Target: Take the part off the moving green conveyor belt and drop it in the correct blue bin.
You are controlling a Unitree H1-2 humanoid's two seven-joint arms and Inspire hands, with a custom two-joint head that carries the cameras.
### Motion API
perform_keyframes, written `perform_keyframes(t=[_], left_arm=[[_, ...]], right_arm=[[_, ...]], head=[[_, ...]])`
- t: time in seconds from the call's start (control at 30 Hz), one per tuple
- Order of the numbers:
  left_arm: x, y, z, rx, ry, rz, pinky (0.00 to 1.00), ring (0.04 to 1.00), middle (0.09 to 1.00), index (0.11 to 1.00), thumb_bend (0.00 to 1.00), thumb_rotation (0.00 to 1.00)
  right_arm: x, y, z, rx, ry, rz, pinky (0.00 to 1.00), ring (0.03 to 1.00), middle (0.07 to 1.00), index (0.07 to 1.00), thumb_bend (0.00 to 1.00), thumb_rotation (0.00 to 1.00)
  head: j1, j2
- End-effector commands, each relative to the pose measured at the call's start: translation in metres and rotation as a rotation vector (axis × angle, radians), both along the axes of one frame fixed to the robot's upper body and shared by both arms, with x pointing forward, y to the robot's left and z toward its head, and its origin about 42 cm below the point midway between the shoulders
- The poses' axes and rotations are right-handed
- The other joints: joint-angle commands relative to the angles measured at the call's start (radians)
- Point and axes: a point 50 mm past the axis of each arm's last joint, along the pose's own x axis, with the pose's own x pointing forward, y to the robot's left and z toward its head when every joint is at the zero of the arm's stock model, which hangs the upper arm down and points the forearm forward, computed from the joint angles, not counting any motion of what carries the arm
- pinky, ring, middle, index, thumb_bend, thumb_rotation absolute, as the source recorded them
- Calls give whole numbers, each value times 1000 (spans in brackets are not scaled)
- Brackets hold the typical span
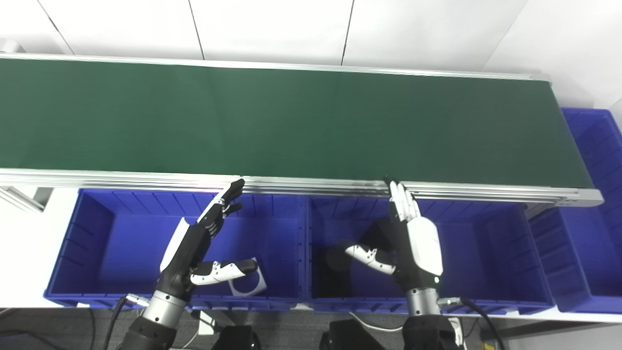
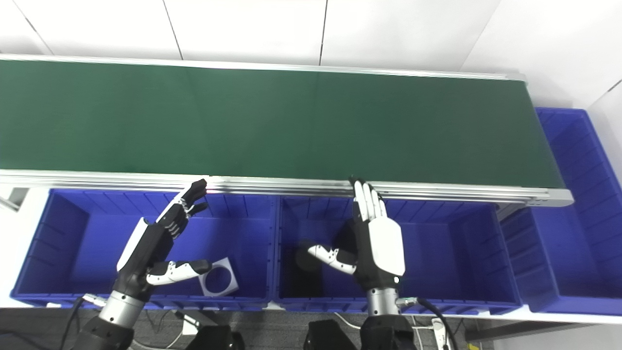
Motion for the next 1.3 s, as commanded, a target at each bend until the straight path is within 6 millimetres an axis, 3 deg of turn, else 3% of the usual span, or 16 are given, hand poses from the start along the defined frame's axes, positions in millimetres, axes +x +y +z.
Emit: perform_keyframes(t=[0.0, 0.17, 0.37, 0.7, 1.0, 1.27], left_arm=[[4, -1, 6, -17, -45, -4, 898, 951, 959, 921, 774, 491], [7, -3, 2, -9, -38, 2, 896, 947, 956, 918, 767, 492], [11, -5, -5, 10, -24, 18, 877, 930, 952, 915, 745, 491], [17, -4, -18, 39, 6, 21, 878, 932, 956, 920, 728, 483], [23, -3, -20, 57, 3, 27, 873, 929, 953, 920, 749, 491], [22, -3, -26, 65, 23, 28, 884, 938, 963, 926, 739, 483]], right_arm=[[0, 4, 10, 136, -58, 79, 839, 924, 964, 985, 702, 654], [-4, 5, 5, 369, -22, 168, 845, 930, 973, 974, 760, 655], [-6, 6, -12, 461, -20, 194, 846, 913, 954, 978, 801, 744], [-4, 16, -28, 484, 18, 167, 903, 947, 967, 996, 813, 756], [-2, 15, -33, 482, 8, 125, 877, 914, 961, 988, 806, 770], [-9, 10, -40, 472, 14, 86, 900, 942, 967, 977, 772, 777]], head=[[5, -6], [15, -23], [31, -72], [34, -137], [33, -164], [22, -177]])
